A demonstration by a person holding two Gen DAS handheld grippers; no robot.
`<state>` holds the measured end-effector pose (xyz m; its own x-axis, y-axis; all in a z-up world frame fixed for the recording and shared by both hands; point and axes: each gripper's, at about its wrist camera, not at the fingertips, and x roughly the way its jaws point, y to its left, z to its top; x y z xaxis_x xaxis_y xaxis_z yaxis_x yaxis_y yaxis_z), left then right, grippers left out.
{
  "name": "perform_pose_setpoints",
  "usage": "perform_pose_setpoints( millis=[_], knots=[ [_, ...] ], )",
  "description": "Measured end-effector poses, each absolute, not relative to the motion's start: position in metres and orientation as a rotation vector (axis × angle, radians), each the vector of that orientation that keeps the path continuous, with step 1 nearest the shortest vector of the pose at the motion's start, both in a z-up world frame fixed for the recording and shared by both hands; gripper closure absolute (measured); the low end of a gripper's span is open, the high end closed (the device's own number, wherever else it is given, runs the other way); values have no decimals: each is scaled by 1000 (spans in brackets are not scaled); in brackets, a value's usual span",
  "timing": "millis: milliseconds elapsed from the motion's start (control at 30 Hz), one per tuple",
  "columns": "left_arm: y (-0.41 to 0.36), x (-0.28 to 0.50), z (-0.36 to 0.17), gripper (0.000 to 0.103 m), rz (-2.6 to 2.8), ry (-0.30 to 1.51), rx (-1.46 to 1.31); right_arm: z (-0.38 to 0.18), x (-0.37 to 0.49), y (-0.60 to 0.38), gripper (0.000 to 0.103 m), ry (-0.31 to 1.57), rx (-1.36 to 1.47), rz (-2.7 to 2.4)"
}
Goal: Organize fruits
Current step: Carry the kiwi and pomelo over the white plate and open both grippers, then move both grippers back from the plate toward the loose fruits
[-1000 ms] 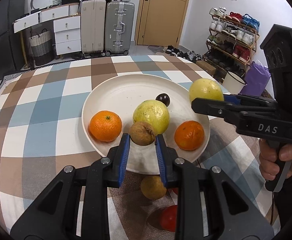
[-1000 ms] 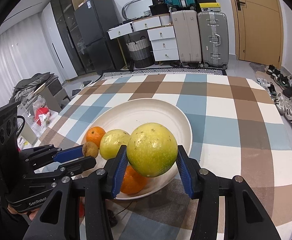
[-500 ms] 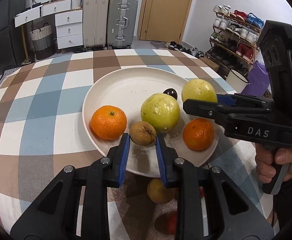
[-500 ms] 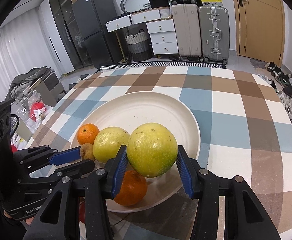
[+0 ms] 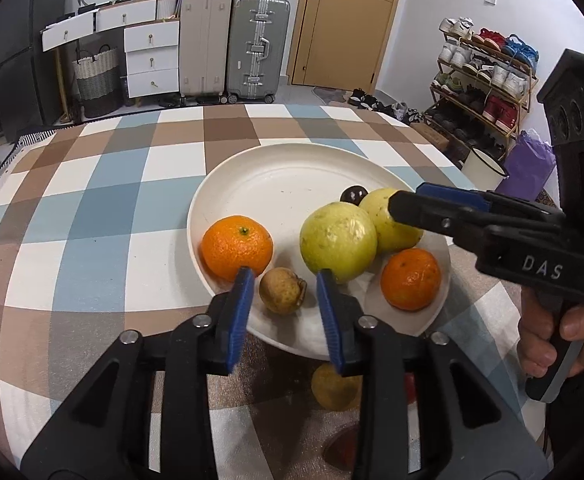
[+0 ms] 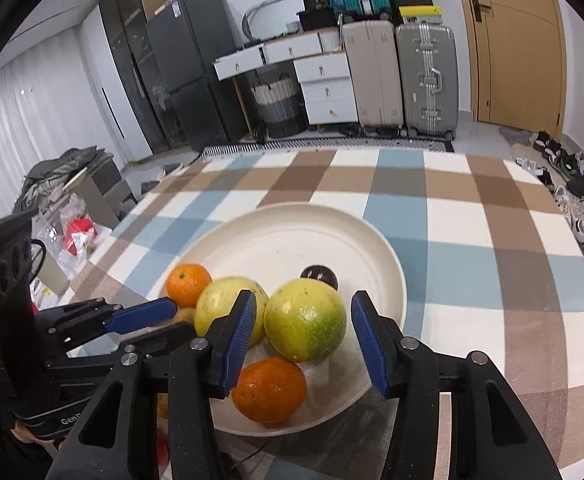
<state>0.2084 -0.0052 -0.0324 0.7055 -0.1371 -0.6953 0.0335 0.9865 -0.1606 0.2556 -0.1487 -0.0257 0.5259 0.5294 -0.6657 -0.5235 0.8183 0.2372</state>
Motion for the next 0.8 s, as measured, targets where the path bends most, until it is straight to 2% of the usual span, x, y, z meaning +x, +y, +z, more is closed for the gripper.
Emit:
perform_pose_setpoints(
  millis=[33,133,200,267,333,400,433,467,633,800],
  knots=[
    [-5,206,-31,64,-95,774,-143,-24,254,-151,51,792,5,621],
    [-3,200,-27,46,-104,754,-150,-23,249,-156,49,789,-4,607],
    [-4,195,-25,24,-81,747,-138,-23,242,-160,40,784,-3,611],
    [-3,189,-22,21,-67,731,-139,-21,235,-164,29,770,-8,611],
    [-1,184,-21,19,-64,733,-149,-18,229,-167,27,757,-13,604],
    [0,178,-20,13,-46,730,-143,-17,221,-173,19,747,4,601],
    [0,174,-18,10,-34,723,-134,-17,218,-176,12,744,18,599],
    [-1,171,-17,2,-29,717,-130,-17,214,-180,7,743,34,598],
    [-1,150,-16,0,-22,703,-126,-19,200,-188,1,756,29,583],
    [1,132,-16,0,-15,704,-127,-24,189,-194,1,772,43,549]
  ],
)
